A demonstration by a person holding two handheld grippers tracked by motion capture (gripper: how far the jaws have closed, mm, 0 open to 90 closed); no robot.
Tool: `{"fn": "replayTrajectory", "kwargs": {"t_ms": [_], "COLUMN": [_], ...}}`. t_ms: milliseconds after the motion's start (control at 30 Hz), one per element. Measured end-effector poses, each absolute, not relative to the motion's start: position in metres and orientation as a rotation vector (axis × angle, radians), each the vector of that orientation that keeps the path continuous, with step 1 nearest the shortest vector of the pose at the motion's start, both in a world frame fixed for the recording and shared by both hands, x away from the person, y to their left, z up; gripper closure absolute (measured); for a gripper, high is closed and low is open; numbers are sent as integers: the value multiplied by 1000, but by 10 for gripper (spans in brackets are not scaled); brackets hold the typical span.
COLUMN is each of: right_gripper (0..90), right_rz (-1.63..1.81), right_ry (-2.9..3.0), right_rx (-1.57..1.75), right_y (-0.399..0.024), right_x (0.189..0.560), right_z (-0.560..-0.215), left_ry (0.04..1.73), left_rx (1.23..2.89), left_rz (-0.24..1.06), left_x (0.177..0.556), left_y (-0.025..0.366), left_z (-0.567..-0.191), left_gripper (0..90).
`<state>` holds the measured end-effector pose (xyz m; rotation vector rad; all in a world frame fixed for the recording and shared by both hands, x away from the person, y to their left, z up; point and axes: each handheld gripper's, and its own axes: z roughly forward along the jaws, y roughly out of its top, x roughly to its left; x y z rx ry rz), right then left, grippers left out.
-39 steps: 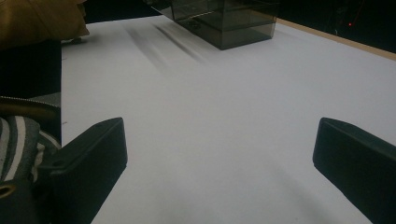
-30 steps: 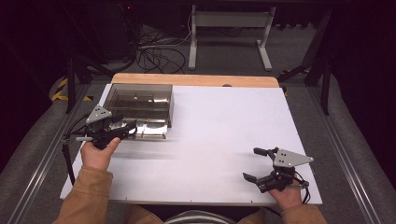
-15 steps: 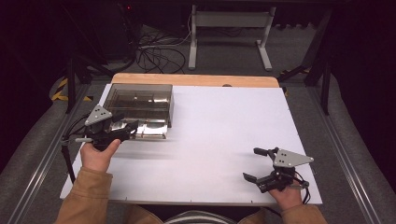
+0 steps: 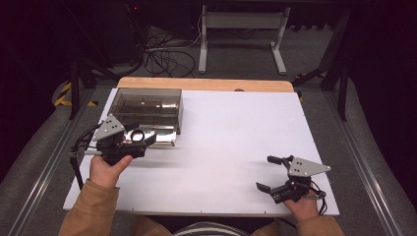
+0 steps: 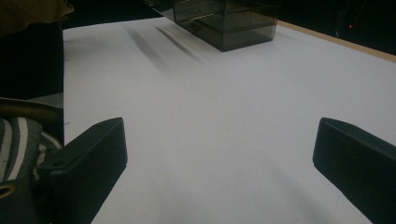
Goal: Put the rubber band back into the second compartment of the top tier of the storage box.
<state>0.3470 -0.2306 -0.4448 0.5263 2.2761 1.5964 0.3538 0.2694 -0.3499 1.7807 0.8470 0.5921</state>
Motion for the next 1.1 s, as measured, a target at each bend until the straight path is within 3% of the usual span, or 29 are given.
{"fn": "replayTrajectory", "kwargs": {"t_ms": [367, 1100], "right_gripper": [35, 35], "right_rz": [1602, 1609], "right_ry": [2275, 2274], "right_rx": [523, 520], "right_y": [-231, -231], "right_x": [346, 345], "right_z": [-444, -444], "left_ry": [717, 708], "left_rx": [1793, 1842], "left_rz": [537, 479], "left_x": [339, 331], "left_y": [259, 252], "left_z": [-365, -415], "left_gripper": [186, 190]}}
